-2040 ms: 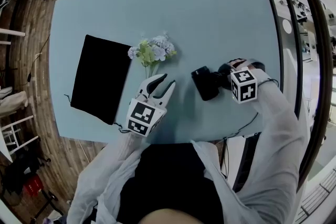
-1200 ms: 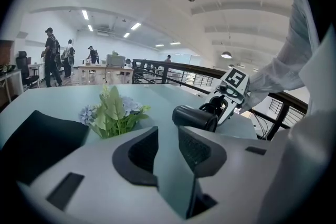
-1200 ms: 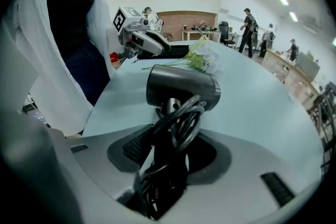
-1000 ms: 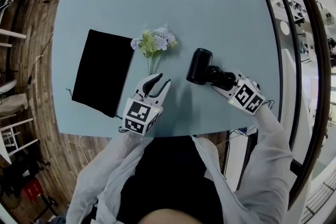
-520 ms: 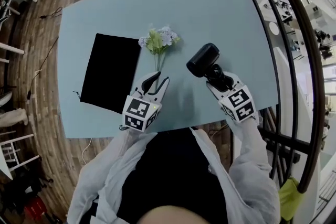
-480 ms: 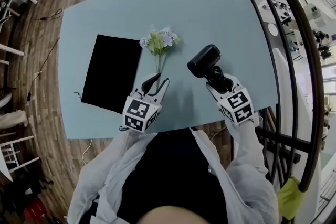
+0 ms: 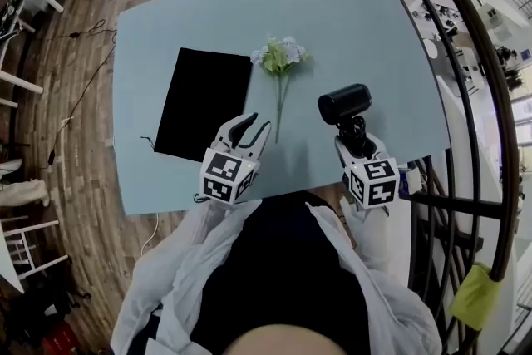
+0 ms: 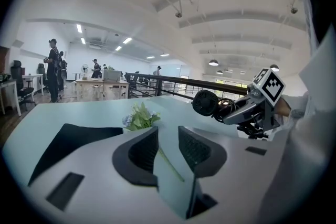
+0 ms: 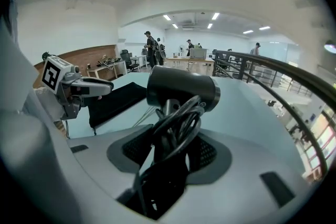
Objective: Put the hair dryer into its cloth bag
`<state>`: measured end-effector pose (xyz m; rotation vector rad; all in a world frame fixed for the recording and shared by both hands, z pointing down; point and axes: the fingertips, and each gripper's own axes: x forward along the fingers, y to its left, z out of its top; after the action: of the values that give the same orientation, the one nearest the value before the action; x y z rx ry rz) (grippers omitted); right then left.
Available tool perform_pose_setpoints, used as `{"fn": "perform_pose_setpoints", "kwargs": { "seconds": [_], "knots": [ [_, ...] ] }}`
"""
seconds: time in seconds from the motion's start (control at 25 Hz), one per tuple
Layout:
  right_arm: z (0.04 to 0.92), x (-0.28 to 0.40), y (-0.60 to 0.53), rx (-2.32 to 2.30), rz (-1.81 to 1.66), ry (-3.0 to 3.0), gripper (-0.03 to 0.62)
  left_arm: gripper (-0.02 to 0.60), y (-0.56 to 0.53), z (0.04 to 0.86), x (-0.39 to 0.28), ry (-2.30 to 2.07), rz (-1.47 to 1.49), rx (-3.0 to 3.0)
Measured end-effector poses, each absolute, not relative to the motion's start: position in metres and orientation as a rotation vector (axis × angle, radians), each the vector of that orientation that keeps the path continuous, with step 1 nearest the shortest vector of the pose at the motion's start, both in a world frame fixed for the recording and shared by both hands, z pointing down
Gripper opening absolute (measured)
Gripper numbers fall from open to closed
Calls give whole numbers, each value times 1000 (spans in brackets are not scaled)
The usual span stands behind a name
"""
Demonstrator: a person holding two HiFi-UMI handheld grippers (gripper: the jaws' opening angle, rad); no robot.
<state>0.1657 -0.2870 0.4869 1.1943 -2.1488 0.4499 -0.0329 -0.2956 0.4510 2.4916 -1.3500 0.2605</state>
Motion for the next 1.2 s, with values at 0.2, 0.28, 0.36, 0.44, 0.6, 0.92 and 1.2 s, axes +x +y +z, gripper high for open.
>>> {"fn": "perform_pose_setpoints", "kwargs": {
  "seconds": [0.2, 0.28, 0.36, 0.44, 0.6, 0.92, 1.2],
  "knots": [
    [484, 132, -264, 1149, 455, -2163, 202, 115, -275, 444, -74, -1414, 281, 2469],
    [483, 109, -256, 1119, 479, -2184, 202, 115, -267, 443, -98, -1442, 292, 2451],
    [486, 88, -250, 1082, 522, -2222, 202, 115, -257, 448, -119, -1476, 310, 2421],
    [494, 72, -245, 1047, 542, -2248, 202, 115, -246, 459, -136, -1504, 335, 2392],
    [503, 35, -237, 997, 523, -2265, 202, 115, -229, 477, -175, -1521, 399, 2363],
    [514, -22, -200, 898, 535, -2281, 202, 115, -193, 501, -241, -1497, 528, 2315],
    [525, -45, -175, 837, 525, -2271, 202, 115, -191, 522, -259, -1308, 920, 2519]
  ]
}}
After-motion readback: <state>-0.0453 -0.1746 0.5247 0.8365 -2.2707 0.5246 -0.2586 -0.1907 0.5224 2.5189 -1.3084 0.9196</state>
